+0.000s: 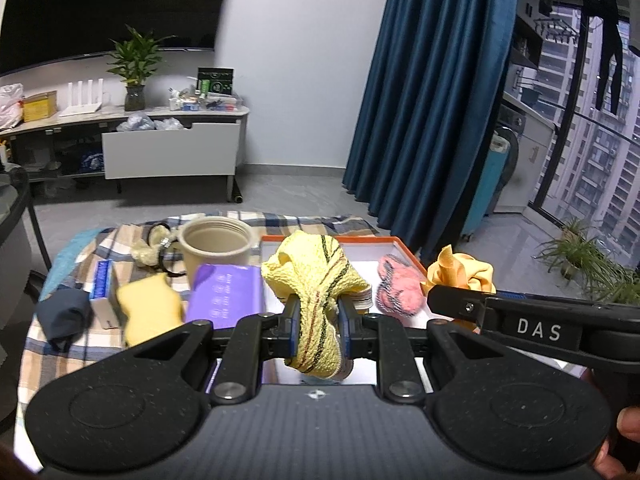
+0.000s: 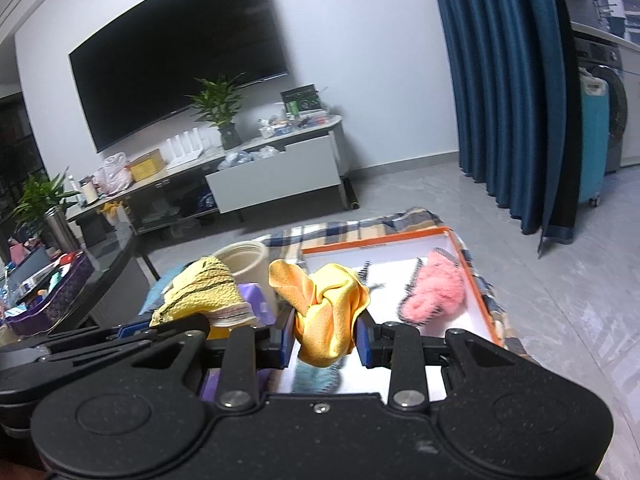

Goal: Organize soft objects
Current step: 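Carry both yellow cloths over the white orange-rimmed box, then open the left gripper to drop the yellow striped cloth into the box, then open the right gripper to drop the orange-yellow cloth into the box, then move the right gripper to the white face mask and grasp it, then grasp the dark navy cloth on the blanket with the left gripper, then carry the navy cloth and white mask over the box with both grippers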

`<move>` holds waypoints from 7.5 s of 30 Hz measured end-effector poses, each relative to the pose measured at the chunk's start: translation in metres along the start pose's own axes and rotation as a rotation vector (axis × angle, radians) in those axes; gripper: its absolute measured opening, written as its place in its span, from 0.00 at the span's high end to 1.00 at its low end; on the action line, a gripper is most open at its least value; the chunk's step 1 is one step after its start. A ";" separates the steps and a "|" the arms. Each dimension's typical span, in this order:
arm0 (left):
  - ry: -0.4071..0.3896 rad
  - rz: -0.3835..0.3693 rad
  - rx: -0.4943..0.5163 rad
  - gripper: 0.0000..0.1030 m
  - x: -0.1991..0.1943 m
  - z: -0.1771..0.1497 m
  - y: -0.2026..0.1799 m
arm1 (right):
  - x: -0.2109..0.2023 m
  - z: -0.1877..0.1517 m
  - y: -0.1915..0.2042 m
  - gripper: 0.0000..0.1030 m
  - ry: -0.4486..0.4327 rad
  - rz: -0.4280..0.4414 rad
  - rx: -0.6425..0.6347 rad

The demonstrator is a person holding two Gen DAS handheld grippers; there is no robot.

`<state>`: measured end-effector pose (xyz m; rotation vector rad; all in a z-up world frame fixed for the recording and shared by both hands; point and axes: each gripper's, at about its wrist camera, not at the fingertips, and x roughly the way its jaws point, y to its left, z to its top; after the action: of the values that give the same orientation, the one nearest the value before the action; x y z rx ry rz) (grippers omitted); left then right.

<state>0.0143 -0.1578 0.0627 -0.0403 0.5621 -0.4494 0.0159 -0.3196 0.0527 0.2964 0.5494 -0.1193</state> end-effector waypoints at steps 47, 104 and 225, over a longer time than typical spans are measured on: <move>0.144 -0.115 0.015 0.56 0.059 -0.023 -0.035 | 0.034 -0.007 -0.079 0.52 0.057 -0.105 0.100; 0.012 0.340 -0.271 0.25 -0.086 -0.070 0.173 | 0.053 -0.159 0.188 0.12 0.334 0.242 -0.520; 0.033 0.183 -0.150 0.69 0.000 0.034 0.118 | 0.050 0.041 0.084 0.46 0.040 0.127 -0.161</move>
<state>0.0795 -0.0537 0.0730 -0.1242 0.6250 -0.2295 0.0948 -0.2538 0.0803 0.1767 0.5752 0.0535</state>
